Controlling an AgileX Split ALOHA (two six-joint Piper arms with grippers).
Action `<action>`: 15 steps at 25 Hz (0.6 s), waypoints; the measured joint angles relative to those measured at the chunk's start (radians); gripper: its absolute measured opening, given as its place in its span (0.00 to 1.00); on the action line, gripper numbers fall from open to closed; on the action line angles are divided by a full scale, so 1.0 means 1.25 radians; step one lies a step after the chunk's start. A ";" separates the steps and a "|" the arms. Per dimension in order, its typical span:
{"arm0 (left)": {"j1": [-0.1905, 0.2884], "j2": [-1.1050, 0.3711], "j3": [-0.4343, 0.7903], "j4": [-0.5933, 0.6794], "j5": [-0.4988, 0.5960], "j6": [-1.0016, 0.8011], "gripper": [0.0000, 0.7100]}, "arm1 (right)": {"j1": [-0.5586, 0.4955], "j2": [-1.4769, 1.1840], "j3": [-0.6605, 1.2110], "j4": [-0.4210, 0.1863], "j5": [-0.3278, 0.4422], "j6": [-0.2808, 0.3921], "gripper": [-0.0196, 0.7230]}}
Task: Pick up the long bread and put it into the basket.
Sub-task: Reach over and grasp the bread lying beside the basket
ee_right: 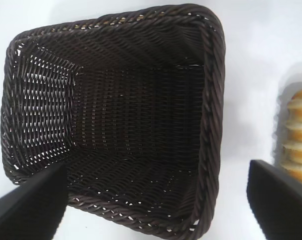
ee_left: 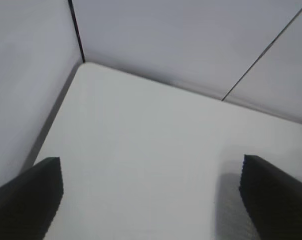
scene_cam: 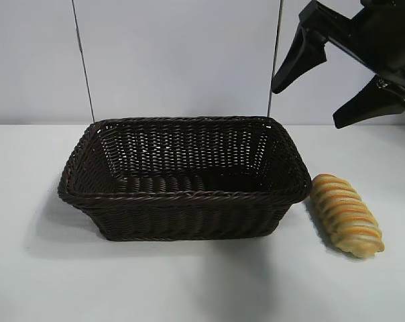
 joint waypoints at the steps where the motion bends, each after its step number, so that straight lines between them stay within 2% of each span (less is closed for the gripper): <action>1: -0.028 -0.041 0.027 0.001 0.000 0.001 0.98 | 0.000 0.000 0.000 0.000 0.001 -0.001 0.96; 2: -0.052 -0.076 0.060 0.008 0.001 0.004 0.98 | 0.000 0.000 0.000 0.000 0.001 -0.001 0.96; 4: -0.075 -0.166 0.137 0.041 0.005 0.006 0.98 | 0.000 0.000 0.000 0.000 0.002 -0.005 0.96; 8: -0.079 -0.331 0.346 0.112 -0.036 0.006 0.98 | 0.000 0.000 0.000 0.000 0.005 -0.009 0.96; 12: -0.087 -0.468 0.552 0.124 -0.122 0.006 0.98 | 0.000 0.000 0.000 0.000 0.007 -0.026 0.96; 15: -0.089 -0.539 0.674 0.124 -0.143 0.000 0.98 | 0.000 0.000 0.000 0.000 0.007 -0.030 0.96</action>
